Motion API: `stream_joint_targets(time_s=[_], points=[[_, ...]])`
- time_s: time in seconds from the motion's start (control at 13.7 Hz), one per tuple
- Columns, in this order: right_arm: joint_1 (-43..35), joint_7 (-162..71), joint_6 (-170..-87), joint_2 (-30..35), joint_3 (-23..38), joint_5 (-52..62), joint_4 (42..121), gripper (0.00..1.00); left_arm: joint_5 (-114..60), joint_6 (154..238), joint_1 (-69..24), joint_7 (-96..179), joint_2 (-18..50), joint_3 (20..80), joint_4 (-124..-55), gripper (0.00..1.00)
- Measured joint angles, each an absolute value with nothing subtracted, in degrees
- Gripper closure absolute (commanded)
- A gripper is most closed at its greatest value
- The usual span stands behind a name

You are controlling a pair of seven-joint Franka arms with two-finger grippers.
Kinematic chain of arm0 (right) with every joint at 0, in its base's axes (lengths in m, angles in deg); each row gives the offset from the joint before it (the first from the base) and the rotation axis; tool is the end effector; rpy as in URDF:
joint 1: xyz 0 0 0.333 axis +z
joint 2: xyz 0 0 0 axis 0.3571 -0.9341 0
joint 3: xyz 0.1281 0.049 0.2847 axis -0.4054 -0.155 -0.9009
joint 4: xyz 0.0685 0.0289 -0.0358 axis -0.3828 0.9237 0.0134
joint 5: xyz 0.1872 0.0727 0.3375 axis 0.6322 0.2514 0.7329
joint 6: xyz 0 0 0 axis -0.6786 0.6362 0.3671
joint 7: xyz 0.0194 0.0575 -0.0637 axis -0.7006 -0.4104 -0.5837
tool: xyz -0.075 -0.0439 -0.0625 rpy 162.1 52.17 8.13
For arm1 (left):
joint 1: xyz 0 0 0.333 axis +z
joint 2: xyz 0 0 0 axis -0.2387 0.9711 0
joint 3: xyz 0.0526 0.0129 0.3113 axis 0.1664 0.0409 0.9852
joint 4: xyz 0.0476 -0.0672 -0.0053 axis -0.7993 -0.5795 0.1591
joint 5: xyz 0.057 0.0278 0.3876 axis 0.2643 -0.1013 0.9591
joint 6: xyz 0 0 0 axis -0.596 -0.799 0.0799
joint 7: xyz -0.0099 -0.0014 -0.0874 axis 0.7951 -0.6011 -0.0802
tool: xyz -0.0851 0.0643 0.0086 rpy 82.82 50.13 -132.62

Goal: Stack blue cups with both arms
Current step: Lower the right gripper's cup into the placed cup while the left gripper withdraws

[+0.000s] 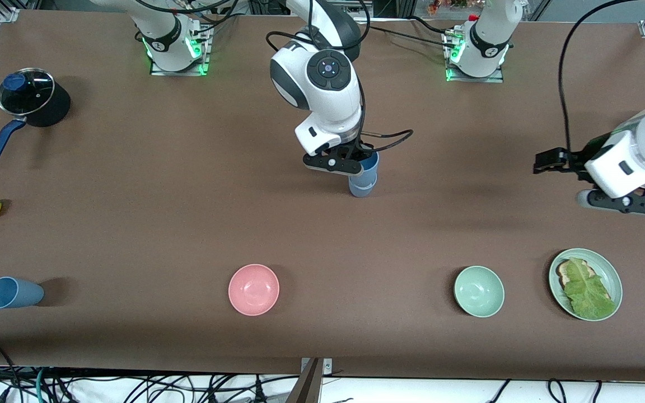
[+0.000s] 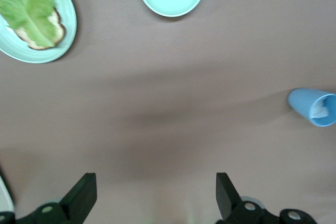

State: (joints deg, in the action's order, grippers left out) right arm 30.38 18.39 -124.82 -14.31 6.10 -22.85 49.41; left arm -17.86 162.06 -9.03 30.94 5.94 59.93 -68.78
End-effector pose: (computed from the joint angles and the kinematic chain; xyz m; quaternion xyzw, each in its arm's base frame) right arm 0.4958 0.5699 0.3937 -0.9910 0.1166 0.0107 0.0648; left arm 0.6190 -0.0260 0.5452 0.9929 -0.0649 -0.0974 0.0207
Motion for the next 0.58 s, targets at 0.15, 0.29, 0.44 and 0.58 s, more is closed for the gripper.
stream_joint_targets(time_s=[0.15,0.29,0.44,0.58], points=[[31.2,19.5,-124.7,-14.3,6.1,-22.8,49.4,1.00,-17.9,165.2,-11.5,30.0,3.7,63.5,-71.5,0.00],[31.8,20.1,-124.1,-14.4,6.1,-22.9,49.5,1.00,-17.9,170.4,-11.8,30.0,0.0,64.3,-76.8,0.00],[32.1,20.2,-124.0,-14.7,6.1,-22.9,49.6,1.00,-17.9,175.4,-11.8,30.0,-4.0,64.8,-82.9,0.00],[32.1,20.2,-124.0,-15.2,6.2,-22.9,49.7,1.00,-17.9,176.3,-11.8,30.0,-6.1,65.0,-85.8,0.00]])
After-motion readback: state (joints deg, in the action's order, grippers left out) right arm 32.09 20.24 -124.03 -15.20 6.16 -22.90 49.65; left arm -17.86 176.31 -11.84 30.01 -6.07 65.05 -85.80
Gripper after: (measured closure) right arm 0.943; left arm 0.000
